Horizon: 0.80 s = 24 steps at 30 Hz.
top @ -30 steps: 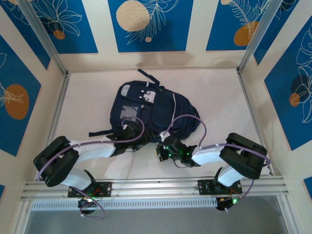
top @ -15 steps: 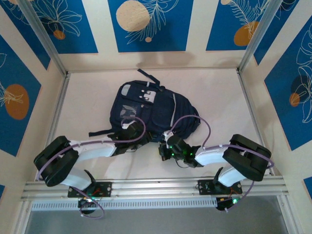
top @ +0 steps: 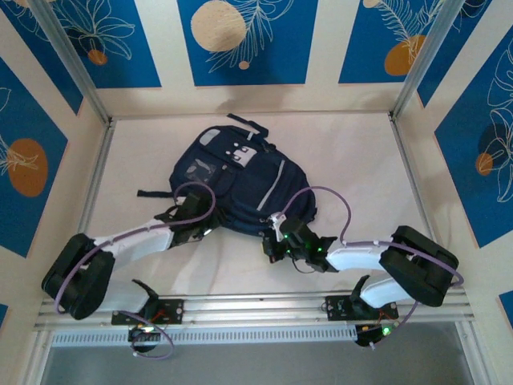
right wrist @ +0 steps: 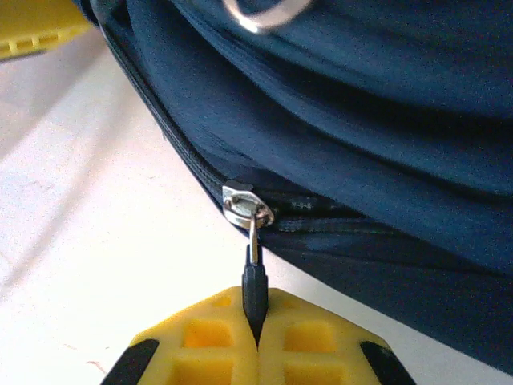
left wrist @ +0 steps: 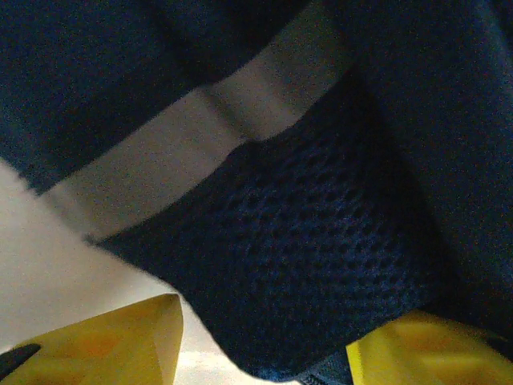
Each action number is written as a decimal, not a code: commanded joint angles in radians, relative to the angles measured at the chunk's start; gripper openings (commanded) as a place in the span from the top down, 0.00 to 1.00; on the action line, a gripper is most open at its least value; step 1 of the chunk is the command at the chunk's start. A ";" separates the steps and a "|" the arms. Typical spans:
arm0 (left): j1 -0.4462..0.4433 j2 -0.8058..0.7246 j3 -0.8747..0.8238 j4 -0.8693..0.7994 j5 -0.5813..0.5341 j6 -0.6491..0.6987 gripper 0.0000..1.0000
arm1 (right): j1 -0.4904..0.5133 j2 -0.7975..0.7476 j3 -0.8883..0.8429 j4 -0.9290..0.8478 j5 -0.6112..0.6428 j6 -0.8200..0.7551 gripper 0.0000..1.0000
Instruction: Pack the student bag
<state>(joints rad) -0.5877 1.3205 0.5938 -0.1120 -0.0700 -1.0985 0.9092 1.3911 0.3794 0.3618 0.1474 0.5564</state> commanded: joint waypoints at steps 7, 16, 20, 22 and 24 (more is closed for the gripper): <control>-0.072 -0.130 -0.034 -0.025 0.062 -0.032 0.40 | -0.006 0.115 0.045 0.059 -0.099 0.051 1.00; -0.155 -0.065 -0.035 0.026 0.094 -0.168 0.37 | -0.008 0.087 0.036 0.065 -0.093 0.069 1.00; -0.171 -0.021 -0.050 0.101 0.092 -0.208 0.36 | -0.007 0.069 0.010 0.099 -0.093 0.084 1.00; -0.170 0.016 -0.049 0.155 0.105 -0.221 0.35 | -0.007 0.067 0.004 0.111 -0.095 0.087 1.00; -0.171 0.056 -0.046 0.212 0.118 -0.229 0.35 | -0.007 0.068 0.004 0.116 -0.101 0.085 1.00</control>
<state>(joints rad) -0.7494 1.3373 0.5541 -0.0032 0.0212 -1.2808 0.9054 1.4754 0.3962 0.4400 0.0753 0.6312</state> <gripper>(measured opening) 0.654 0.060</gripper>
